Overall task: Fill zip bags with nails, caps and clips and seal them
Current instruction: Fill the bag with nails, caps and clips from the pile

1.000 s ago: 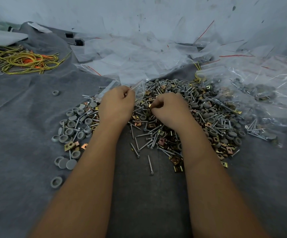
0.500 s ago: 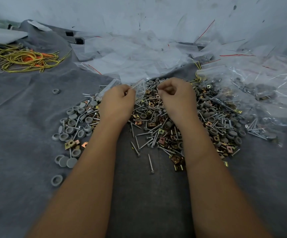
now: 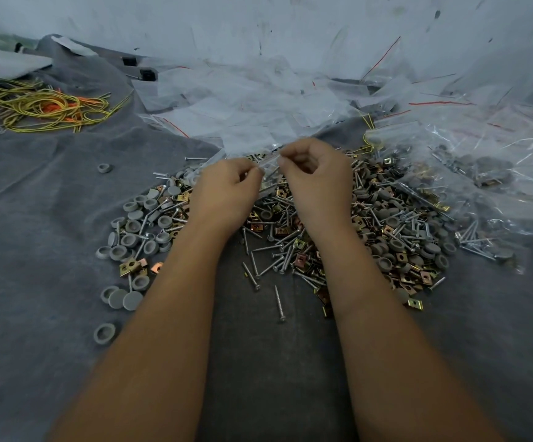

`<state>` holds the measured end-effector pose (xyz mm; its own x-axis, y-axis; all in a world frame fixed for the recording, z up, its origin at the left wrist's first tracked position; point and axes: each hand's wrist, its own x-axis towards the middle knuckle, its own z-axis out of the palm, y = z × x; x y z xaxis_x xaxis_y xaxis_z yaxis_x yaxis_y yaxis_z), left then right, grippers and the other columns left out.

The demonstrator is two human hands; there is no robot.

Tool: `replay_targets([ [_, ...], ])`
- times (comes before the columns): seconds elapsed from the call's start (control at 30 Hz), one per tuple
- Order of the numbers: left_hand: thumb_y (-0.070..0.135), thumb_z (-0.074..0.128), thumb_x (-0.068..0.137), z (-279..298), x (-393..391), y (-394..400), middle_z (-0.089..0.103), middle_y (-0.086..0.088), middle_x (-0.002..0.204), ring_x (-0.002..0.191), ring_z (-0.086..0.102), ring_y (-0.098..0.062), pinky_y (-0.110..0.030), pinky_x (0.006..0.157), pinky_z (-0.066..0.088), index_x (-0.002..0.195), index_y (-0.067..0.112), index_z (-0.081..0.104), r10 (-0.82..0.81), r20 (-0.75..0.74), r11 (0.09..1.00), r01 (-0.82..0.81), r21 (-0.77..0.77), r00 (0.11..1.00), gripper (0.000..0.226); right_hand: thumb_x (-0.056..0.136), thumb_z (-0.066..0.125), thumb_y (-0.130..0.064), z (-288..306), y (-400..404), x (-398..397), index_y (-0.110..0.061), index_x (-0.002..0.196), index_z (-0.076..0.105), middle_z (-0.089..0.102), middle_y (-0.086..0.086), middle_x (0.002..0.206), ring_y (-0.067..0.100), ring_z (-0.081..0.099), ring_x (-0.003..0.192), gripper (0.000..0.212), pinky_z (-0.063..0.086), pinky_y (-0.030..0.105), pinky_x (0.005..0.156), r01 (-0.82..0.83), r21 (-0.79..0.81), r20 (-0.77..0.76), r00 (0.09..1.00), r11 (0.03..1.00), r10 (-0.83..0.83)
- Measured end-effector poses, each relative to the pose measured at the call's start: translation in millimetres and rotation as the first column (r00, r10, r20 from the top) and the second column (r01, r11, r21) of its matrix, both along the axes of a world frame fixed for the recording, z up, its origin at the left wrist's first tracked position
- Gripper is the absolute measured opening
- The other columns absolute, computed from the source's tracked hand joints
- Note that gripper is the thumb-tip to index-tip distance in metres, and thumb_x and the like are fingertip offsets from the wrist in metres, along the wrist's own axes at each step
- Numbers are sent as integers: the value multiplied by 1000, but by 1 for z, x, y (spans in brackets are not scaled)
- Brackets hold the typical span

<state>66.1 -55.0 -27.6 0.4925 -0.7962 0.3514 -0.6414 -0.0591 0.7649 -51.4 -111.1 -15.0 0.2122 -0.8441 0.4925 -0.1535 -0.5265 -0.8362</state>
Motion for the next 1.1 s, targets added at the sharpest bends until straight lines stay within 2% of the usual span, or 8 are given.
replay_targets([
  [0.1, 36, 43, 85, 0, 0, -1, 65, -6, 67, 66, 60, -25, -41, 65, 51, 90, 17, 72, 5, 16, 1000, -5, 7, 1000, 35, 85, 69, -5, -2, 3, 1, -16, 93, 71, 69, -9, 86, 2, 66, 85, 14, 55, 20, 80, -58, -23, -66, 996, 998, 56],
  [0.2, 38, 39, 82, -1, 1, -1, 65, -7, 66, 62, 58, -25, -37, 62, 48, 92, 16, 73, 33, -5, 999, -33, 13, 999, 41, 87, 62, -5, 2, 2, -1, -21, 95, 69, 67, -10, 92, -1, 62, 86, 20, 50, 15, 77, 26, -54, -57, 998, 998, -29],
  [0.33, 29, 44, 92, -5, 4, -3, 59, -2, 60, 53, 48, -18, -32, 55, 37, 91, 13, 72, 117, -40, 992, -119, -35, 992, 32, 83, 49, -3, 3, -4, -10, -27, 80, 66, 64, -8, 83, 10, 57, 69, 30, 51, 32, 64, 130, 34, -268, 956, 991, -117],
  [0.37, 28, 45, 93, -5, 5, -4, 57, 2, 59, 53, 47, -17, -30, 54, 34, 93, 14, 72, 137, -59, 989, -140, -50, 989, 31, 81, 47, -4, 3, -5, -12, -27, 78, 67, 64, -7, 79, 14, 57, 66, 30, 53, 37, 63, 136, 69, -362, 927, 988, -102],
  [0.43, 29, 44, 93, -6, 6, -4, 55, 8, 61, 56, 48, -15, -29, 57, 32, 101, 18, 72, 154, -107, 982, -164, -94, 982, 31, 78, 48, -12, 1, -5, -13, -25, 84, 70, 67, -1, 87, 23, 58, 84, 26, 53, 45, 79, 114, 78, -569, 821, 990, -49],
  [0.53, 32, 42, 91, -6, 6, -4, 56, 10, 61, 57, 48, -10, -28, 56, 33, 113, 23, 70, 150, -163, 972, -176, -159, 975, 36, 81, 54, -29, -3, -6, -11, -27, 101, 68, 63, 3, 109, 31, 44, 113, 25, 37, 40, 90, 58, 2, -787, 616, 998, -34],
  [0.77, 29, 44, 92, -9, 8, -6, 56, 12, 62, 51, 43, -5, -26, 53, 31, 113, 25, 70, 141, -151, 982, -158, -108, 978, 34, 80, 62, -35, -4, -8, -11, -31, 95, 67, 63, -2, 106, 28, 44, 113, 16, 32, 38, 82, 46, -27, -788, 614, 999, -49],
  [1.1, 36, 41, 86, -7, 6, -5, 59, 2, 64, 53, 42, -14, -29, 59, 36, 100, 22, 72, 99, -121, 991, -108, -75, 988, 37, 83, 63, -30, -4, -6, -10, -30, 85, 66, 65, -6, 92, 25, 51, 107, 3, 35, 40, 93, 45, -18, -762, 647, 999, -43],
])
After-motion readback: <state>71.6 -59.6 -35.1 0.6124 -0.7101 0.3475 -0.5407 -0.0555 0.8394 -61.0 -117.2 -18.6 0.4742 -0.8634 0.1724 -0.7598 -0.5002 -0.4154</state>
